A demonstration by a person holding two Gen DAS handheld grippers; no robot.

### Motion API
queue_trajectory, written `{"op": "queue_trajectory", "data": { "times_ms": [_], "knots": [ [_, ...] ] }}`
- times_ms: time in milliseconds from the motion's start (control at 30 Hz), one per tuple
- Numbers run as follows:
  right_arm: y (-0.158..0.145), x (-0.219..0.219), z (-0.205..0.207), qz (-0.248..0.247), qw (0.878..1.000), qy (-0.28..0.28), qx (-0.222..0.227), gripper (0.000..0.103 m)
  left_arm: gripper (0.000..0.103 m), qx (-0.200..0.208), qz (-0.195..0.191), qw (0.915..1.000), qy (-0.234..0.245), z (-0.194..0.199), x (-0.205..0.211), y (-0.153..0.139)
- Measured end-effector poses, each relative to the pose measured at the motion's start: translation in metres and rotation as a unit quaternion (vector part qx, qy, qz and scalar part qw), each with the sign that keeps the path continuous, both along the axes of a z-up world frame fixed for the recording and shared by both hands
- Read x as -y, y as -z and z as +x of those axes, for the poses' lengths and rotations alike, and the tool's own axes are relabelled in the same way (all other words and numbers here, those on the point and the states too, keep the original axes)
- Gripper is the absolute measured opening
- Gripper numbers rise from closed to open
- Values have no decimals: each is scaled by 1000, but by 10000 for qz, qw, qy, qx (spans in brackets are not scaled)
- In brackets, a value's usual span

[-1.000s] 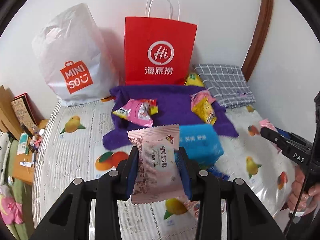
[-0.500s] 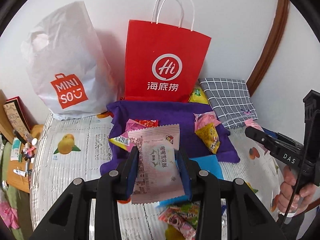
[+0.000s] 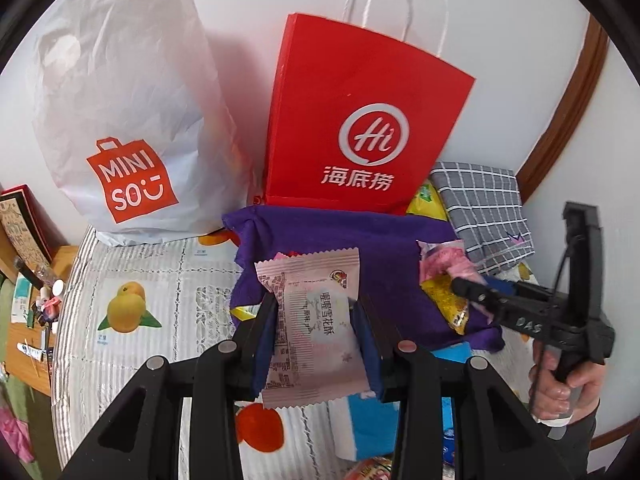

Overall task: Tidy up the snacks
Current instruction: 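Carry both held packets up and over onto the purple towel, then open the right tool then the left tool to release packets on the towel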

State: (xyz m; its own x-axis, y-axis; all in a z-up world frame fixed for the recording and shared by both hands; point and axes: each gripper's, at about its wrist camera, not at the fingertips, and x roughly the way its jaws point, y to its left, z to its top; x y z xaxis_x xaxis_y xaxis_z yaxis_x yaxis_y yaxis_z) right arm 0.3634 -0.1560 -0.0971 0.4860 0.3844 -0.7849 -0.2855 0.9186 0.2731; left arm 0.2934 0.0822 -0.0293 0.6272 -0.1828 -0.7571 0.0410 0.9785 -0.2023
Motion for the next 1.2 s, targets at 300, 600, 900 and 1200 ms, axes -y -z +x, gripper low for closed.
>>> {"op": "queue_trajectory", "data": {
  "times_ms": [300,600,900,1200],
  "knots": [
    [48,-15,20,-420,9972,-325,-523,42,36,-189,-178,9996,83,26,-6,21],
    [63,-26,25,-708,9943,-558,-562,43,36,-292,-377,9985,275,55,6,34],
    [67,-39,27,-768,9930,-723,-534,51,36,-433,-283,9985,191,81,14,50],
    [31,-21,24,-283,9979,-539,-202,66,37,-536,-241,9980,224,98,21,72]
  ]
}}
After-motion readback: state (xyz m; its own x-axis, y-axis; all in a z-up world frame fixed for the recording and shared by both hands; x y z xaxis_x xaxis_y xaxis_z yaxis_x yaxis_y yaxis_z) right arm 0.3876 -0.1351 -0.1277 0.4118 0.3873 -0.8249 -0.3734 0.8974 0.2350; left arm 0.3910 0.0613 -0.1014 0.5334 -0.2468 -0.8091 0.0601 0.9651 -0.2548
